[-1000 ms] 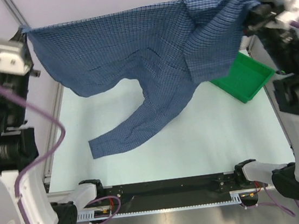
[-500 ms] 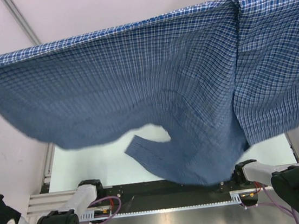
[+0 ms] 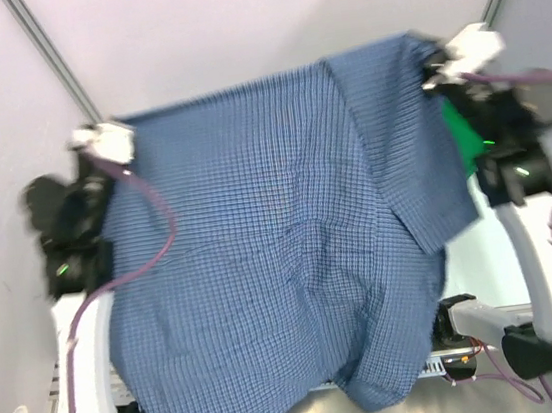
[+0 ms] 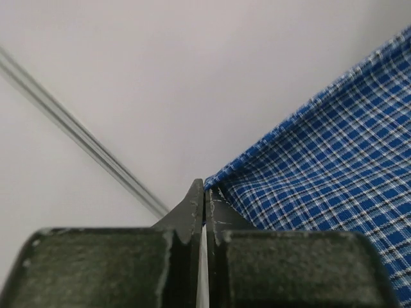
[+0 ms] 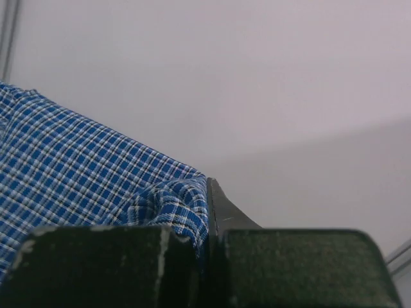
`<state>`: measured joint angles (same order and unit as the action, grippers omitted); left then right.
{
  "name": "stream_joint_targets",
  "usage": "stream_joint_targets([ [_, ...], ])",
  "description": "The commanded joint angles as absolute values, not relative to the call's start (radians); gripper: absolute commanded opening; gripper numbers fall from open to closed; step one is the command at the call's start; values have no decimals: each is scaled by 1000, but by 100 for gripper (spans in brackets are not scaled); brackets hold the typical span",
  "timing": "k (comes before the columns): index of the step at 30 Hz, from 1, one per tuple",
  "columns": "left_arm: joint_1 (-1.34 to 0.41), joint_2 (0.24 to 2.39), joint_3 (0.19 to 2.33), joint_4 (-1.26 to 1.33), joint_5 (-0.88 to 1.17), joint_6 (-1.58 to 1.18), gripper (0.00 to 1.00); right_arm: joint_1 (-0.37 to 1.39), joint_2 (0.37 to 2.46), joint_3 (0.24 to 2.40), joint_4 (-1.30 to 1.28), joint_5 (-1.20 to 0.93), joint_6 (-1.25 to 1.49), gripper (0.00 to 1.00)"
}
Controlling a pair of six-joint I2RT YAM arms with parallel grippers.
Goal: Fold and stack the long sleeve shirts
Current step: Flatten the shirt out
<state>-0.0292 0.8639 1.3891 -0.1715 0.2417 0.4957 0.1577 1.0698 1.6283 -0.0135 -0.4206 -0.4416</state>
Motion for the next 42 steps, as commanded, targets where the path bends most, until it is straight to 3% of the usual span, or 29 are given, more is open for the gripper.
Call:
stream_joint_targets([
  [1,-14,867,1072,-45,210,627,0,156,1095,1365,83,-347,-523,0],
  [5,-9,949,853,78,265,719,0,172,1201,1194,147,-365,-535,0],
  [9,-8,1237,807,110,226,753,0,187,1394,1115,224,-362,-548,0],
  [12,27,1484,894,65,198,758,0,196,1587,1140,256,-362,-566,0],
  [16,51,1736,1174,-99,143,752,0,198,1816,1288,272,-350,-577,0],
  [22,72,1939,1449,-213,71,764,0,215,2124,1589,284,-289,-554,0],
  [30,72,2176,1761,-313,3,810,0,242,2322,1796,304,-216,-574,0],
  [33,72,2239,1843,-350,-33,811,2,258,2364,1845,267,-164,-597,12],
  [34,72,2249,1854,-356,-43,807,4,261,2365,1850,258,-150,-603,21],
  [36,72,2260,1862,-362,-64,796,13,268,2346,1838,232,-123,-626,31],
  [37,75,2255,1861,-362,-64,781,16,268,2336,1832,226,-114,-633,43],
  [38,77,2247,1858,-362,-61,767,26,268,2321,1829,218,-106,-640,47],
  [42,98,2172,1826,-360,-9,684,48,261,2222,1812,180,-49,-681,66],
])
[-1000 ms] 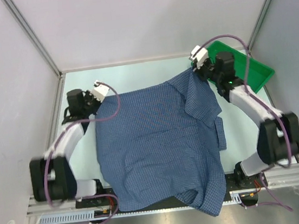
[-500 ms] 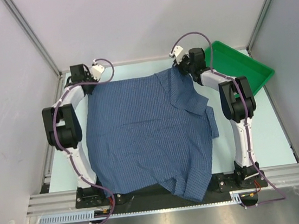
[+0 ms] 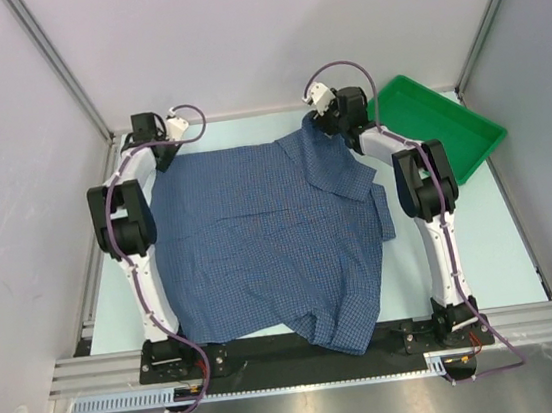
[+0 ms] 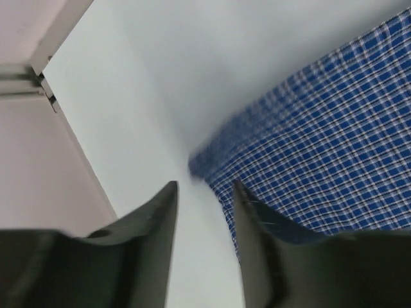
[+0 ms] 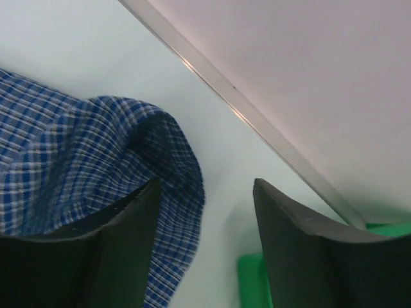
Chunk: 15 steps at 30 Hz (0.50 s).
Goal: Fold and stack the long sleeve shirts
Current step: Flatten the shirt out
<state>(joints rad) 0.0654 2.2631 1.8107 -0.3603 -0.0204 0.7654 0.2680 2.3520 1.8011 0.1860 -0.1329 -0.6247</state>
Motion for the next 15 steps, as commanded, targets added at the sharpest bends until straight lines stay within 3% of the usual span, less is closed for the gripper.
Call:
stream_joint_targets([
  [1,104,2131,1818,-364,-9,657,55,258,2203,1813,163,-40,-693,81],
  [2,109,2111,1807,-367,20,647,56,255,2183,1813,137,-41,-698,99],
  [4,118,2053,1775,-391,58,621,66,253,2113,1798,52,-49,-698,100],
  [6,124,2016,1752,-429,98,614,70,250,2057,1772,-42,-67,-701,100],
  [8,126,1959,1703,-465,144,614,83,249,1981,1718,-122,-92,-698,100],
  [13,133,1888,1641,-567,277,655,99,218,1901,1695,-397,-239,-658,97],
  [15,133,1878,1641,-607,314,660,99,213,1908,1697,-501,-270,-632,94],
])
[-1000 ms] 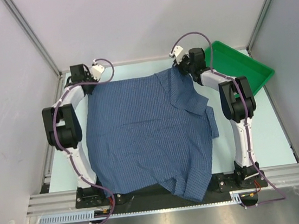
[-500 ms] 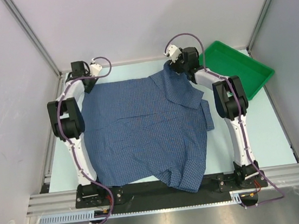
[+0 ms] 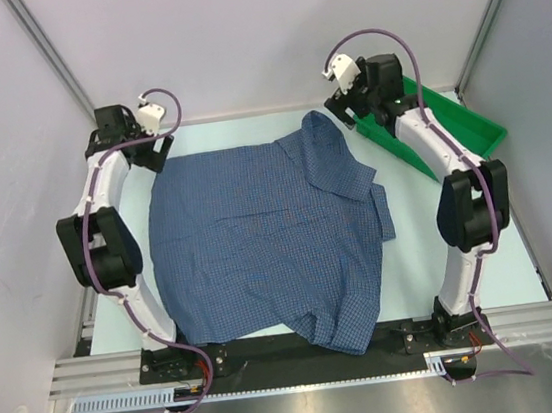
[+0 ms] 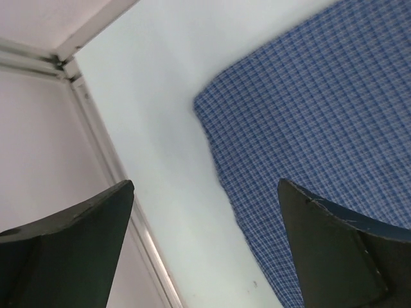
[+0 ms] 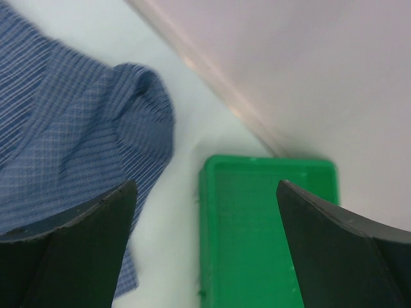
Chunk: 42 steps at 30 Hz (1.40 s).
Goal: Fold and stack the long sleeve shirts
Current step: Flatten the shirt out, then fold the shirt
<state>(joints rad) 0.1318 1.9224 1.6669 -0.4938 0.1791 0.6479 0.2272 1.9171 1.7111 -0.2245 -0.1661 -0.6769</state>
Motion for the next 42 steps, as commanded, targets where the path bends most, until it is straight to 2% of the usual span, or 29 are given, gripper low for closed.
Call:
stream_joint_targets([
  [1,132,1875,1641,-617,340,657,100,204,1916,1703,-540,-287,-627,91],
  [6,133,1867,1637,-643,396,624,99,175,1985,1709,-656,-337,-565,80],
  [14,132,1873,1614,-660,388,634,99,172,2028,1675,-736,-419,-537,79],
  [24,133,1885,1600,-660,377,638,99,232,2082,1588,-678,-336,-543,80],
  [25,133,1885,1600,-661,373,640,99,236,2094,1586,-673,-325,-543,78],
  [28,133,1884,1603,-661,364,647,99,244,2100,1574,-664,-305,-546,62],
  [29,133,1881,1601,-663,361,650,99,245,2094,1566,-666,-304,-546,53],
  [34,137,1882,1603,-661,356,652,99,253,2066,1562,-676,-304,-540,26],
  [35,137,1882,1603,-663,357,650,100,253,2051,1566,-683,-304,-537,13],
  [37,135,1882,1603,-661,360,649,100,255,2033,1580,-692,-302,-534,0],
  [41,137,1884,1606,-661,364,640,99,249,2003,1627,-722,-308,-534,0],
  [42,137,1885,1606,-661,365,640,99,249,1997,1638,-744,-310,-534,3],
])
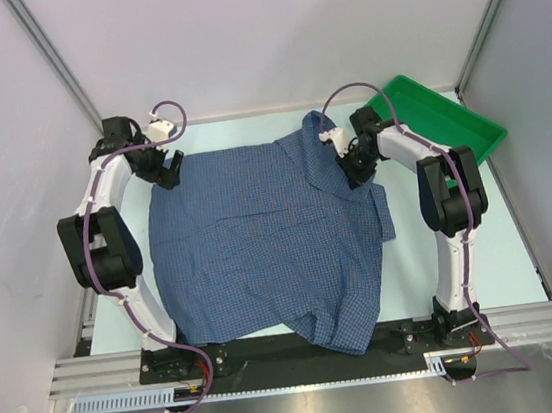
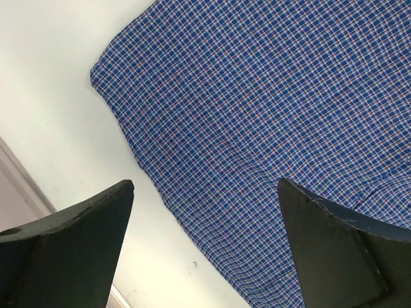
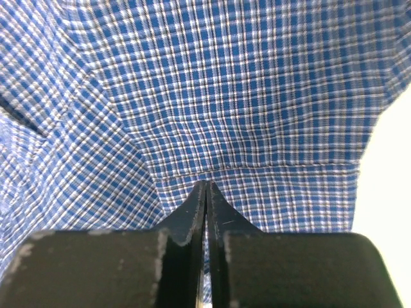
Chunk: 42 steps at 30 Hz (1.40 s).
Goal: Fold and stack the long sleeve shirts
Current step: Fold the shirt
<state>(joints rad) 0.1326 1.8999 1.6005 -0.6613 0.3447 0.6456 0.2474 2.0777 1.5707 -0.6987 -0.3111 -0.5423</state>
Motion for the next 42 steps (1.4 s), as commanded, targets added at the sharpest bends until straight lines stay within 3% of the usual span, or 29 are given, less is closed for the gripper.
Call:
stream_joint_targets([
  [1,137,1882,1603,-661,367,638,99,249,1993,1652,-756,-314,-541,19],
  [2,137,1881,1601,-661,368,640,99,247,1987,1651,-764,-322,-549,50],
  [4,137,1878,1600,-661,367,640,99,248,1979,1632,-776,-322,-555,65],
  [8,137,1879,1600,-660,368,641,100,268,2000,1588,-781,-290,-575,72],
  [12,137,1881,1598,-663,367,637,99,282,2040,1552,-735,-233,-575,73],
  [15,137,1875,1591,-664,367,644,99,279,2075,1548,-718,-209,-578,65],
  [19,137,1849,1565,-663,365,669,99,270,2069,1560,-718,-218,-563,33],
  [25,137,1839,1557,-664,368,670,99,278,2020,1601,-742,-227,-560,0],
  [32,137,1842,1574,-663,377,661,99,270,1947,1698,-801,-308,-513,0],
  [36,135,1896,1641,-657,380,655,99,204,1904,1824,-798,-457,-419,0],
  [42,137,2098,1929,-679,370,692,99,120,1868,2006,-625,-672,-162,0],
])
